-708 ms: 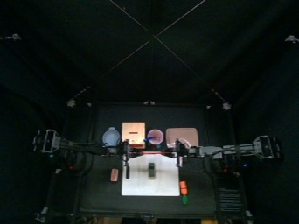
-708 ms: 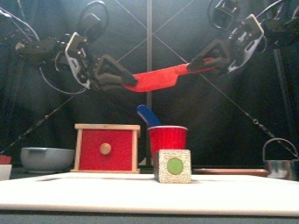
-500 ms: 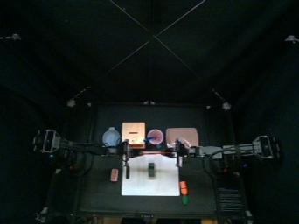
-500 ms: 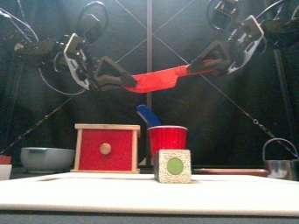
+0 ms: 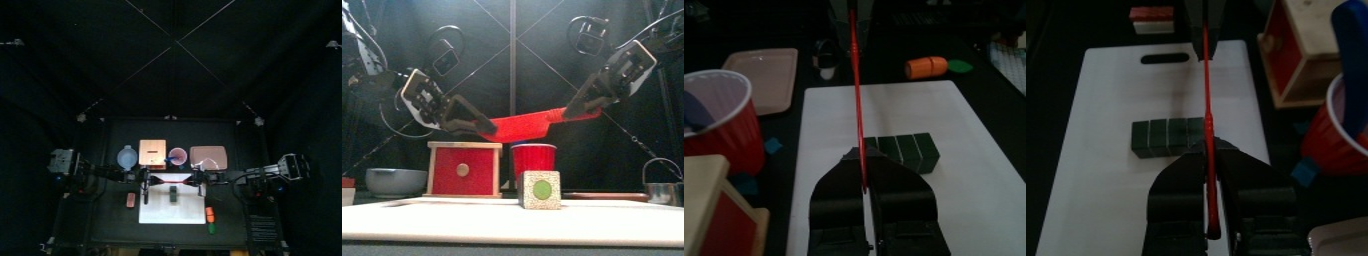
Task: Cut the sushi into 4 pieces with the knife
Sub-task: Cut the sushi into 4 pieces
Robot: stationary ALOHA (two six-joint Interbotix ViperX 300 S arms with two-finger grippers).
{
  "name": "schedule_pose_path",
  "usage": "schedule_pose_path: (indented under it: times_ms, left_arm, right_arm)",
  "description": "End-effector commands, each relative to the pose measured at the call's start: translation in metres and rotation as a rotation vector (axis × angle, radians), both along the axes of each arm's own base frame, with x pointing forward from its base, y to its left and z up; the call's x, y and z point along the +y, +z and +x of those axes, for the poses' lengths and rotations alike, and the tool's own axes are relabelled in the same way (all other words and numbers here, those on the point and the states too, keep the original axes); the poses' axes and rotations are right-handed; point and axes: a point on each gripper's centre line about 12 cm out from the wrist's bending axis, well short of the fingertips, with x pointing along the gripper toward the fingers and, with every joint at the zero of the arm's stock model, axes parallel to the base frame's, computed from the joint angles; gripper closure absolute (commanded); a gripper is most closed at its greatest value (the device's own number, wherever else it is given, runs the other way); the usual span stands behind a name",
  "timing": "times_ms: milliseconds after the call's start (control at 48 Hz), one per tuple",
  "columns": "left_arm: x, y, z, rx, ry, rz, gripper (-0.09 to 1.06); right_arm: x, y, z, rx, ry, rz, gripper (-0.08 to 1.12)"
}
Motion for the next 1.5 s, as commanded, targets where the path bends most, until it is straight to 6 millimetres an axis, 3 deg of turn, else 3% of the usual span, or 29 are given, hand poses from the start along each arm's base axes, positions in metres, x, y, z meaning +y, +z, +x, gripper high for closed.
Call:
schedule_pose_path:
  times_ms: [21, 229, 938, 1500]
  left_arm:
    - [0.000, 0.013, 0.016, -0.069, 0.003, -0.002, 0.81]
    - [-0.002, 0.010, 0.015, -0.060, 0.000, -0.008, 0.81]
    - [-0.008, -0.018, 0.014, 0.018, 0.026, -0.034, 0.81]
    - [-0.019, -0.019, 0.014, 0.027, 0.003, -0.038, 0.81]
  right_arm:
    - [0.001, -0.001, 0.004, -0.001, -0.002, 0.006, 0.94]
    - [0.000, -0.015, 0.007, 0.043, -0.008, 0.003, 0.94]
    - [0.001, -0.031, 0.011, 0.095, -0.019, 0.015, 0.94]
    - [0.008, -0.033, 0.015, 0.099, -0.004, 0.021, 0.94]
